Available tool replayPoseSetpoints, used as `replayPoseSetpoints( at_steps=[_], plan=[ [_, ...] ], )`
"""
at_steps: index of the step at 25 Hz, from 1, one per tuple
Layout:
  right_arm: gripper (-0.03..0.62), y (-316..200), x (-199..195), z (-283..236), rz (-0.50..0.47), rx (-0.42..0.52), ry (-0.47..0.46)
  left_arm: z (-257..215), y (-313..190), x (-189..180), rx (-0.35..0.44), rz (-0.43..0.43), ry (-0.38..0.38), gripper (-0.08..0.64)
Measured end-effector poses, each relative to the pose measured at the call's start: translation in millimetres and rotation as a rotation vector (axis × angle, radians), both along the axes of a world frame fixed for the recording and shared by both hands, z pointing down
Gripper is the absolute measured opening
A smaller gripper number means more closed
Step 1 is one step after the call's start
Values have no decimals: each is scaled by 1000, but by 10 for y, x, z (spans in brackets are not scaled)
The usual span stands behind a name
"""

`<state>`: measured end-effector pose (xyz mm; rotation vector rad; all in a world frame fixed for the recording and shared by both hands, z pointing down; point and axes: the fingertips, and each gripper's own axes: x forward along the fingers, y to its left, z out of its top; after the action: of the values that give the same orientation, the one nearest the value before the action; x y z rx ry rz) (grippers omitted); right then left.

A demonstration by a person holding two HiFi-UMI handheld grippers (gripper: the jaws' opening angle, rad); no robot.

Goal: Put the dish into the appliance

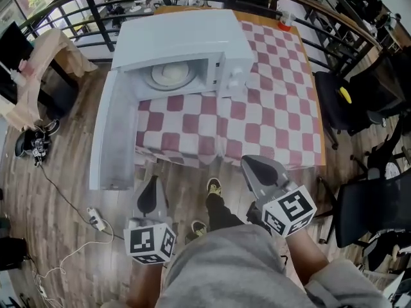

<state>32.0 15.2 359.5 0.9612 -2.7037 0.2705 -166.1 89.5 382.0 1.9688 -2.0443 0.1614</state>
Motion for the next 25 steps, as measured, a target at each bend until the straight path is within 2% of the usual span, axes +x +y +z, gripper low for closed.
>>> replayPoseSetpoints(
  at_steps=[5,11,17,25],
  plan=[
    [-3,546,22,-34,1,9,10,-56,544,26,14,-11,32,11],
    [-3,918,47,-18,2,2,25,-8,961,59,-4,-22,55,11],
    [-3,1091,70,-13,-11,-10,14,-3,1145,175,-14,-2,77,11],
    [-3,1129,37,70,-15,-15,19,3,1164,203,-26,0,60,11]
  ],
)
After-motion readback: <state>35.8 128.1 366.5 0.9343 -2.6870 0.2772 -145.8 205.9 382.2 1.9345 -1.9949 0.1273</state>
